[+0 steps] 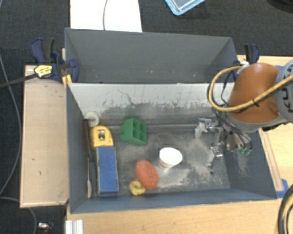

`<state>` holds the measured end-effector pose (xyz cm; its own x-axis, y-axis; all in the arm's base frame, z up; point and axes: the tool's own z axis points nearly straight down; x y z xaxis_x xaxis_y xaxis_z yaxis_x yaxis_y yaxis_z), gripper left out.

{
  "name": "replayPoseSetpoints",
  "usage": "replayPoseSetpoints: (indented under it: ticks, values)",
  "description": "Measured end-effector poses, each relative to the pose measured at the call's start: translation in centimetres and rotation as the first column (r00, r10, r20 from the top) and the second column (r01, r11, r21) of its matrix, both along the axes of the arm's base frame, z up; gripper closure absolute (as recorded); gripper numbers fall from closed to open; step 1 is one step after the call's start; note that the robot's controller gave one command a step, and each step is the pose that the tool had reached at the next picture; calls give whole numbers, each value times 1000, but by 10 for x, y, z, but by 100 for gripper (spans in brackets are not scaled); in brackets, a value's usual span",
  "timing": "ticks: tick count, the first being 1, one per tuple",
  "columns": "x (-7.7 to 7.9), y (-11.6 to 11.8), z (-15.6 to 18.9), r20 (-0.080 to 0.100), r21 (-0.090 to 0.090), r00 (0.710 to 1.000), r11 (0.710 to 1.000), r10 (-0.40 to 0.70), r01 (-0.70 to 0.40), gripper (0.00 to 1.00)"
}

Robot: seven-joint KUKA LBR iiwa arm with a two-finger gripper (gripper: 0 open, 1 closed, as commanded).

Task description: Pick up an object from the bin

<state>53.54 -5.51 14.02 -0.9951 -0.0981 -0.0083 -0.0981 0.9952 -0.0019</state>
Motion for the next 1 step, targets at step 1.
replayPoseSetpoints:
  ticks: [1]
  values:
    - [-7, 56, -51, 2, 0, 997, 997, 78, -78, 0]
